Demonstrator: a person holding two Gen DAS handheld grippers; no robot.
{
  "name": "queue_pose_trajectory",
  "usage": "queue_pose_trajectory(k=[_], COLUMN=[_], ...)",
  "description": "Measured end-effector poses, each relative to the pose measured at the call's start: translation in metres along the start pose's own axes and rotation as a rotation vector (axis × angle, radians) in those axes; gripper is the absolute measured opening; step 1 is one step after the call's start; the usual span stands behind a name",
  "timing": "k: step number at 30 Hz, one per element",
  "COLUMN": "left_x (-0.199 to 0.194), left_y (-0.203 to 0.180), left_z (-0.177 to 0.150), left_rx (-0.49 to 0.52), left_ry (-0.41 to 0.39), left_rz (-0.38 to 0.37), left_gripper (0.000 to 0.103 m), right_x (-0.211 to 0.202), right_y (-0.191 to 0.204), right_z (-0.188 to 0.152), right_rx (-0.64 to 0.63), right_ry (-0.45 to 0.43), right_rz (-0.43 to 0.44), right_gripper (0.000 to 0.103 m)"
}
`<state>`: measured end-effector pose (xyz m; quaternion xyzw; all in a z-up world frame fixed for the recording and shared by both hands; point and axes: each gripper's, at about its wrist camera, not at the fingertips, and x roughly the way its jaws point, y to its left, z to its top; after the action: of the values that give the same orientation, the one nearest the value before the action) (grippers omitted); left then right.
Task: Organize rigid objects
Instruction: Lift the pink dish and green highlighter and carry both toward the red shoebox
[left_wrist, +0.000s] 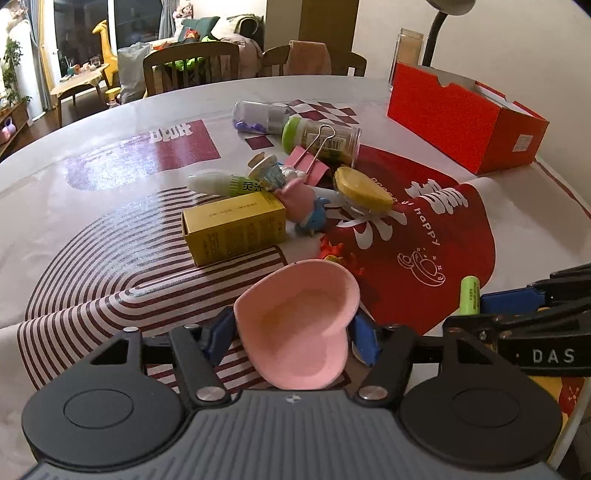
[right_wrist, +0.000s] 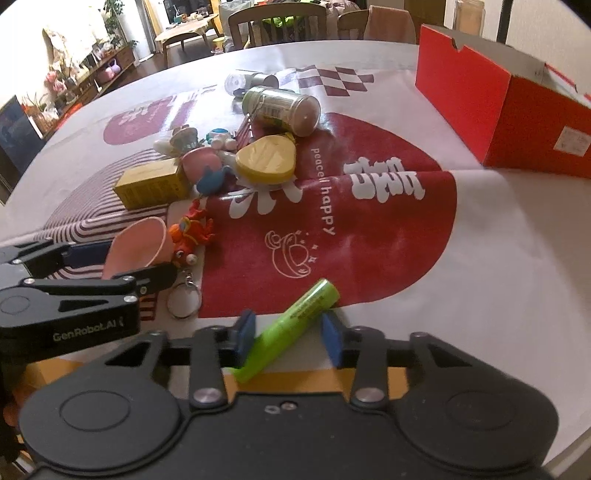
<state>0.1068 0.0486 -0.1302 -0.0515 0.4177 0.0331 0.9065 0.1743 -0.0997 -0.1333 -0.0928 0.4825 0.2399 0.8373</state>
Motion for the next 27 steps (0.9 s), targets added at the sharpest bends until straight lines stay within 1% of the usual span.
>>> queue_pose_trajectory(k=[1, 4, 8, 17, 21, 24, 27], left_x=[0.000, -0.001, -0.002, -0.015, -0.029, -0.040, -0.048], left_y=[0.000, 0.002, 0.003, 0.003, 0.001, -0.002, -0.010], left_z=[0.000, -0.001, -0.001, 0.005, 0.015, 0.027, 0.039], left_rx=[-0.002, -0.015, -0.019, -0.016, -0.011, -0.024, -0.012], left_ry=[0.000, 0.001, 0.003, -0.013, -0.025, -0.034, -0.045], left_rz=[-0.002, -0.006, -0.004, 0.010, 0.011, -0.008, -0.008], left_gripper=[0.066, 0.066, 0.066, 0.066, 0.066, 0.066, 0.066], right_x=[0.000, 0.000, -0.003, -0.028, -0.043, -0.056, -0.067], right_y=[0.000, 0.001, 0.000, -0.015, -0.026, -0.035, -0.045], right_z=[0.000, 0.001, 0.001, 0.010, 0.018, 0.025, 0.032], right_rx=[0.000, -0.008, -0.017, -0.009, 0.003, 0.002, -0.002], right_ry=[0.001, 0.001, -0.010, -0.070, -0.092, -0.108, -0.119], right_rz=[-0.001, -0.009, -0.024, -0.003, 0.013, 0.025, 0.038], right_gripper=[0.025, 0.016, 0.015, 0.015, 0.015, 0.015, 0.015])
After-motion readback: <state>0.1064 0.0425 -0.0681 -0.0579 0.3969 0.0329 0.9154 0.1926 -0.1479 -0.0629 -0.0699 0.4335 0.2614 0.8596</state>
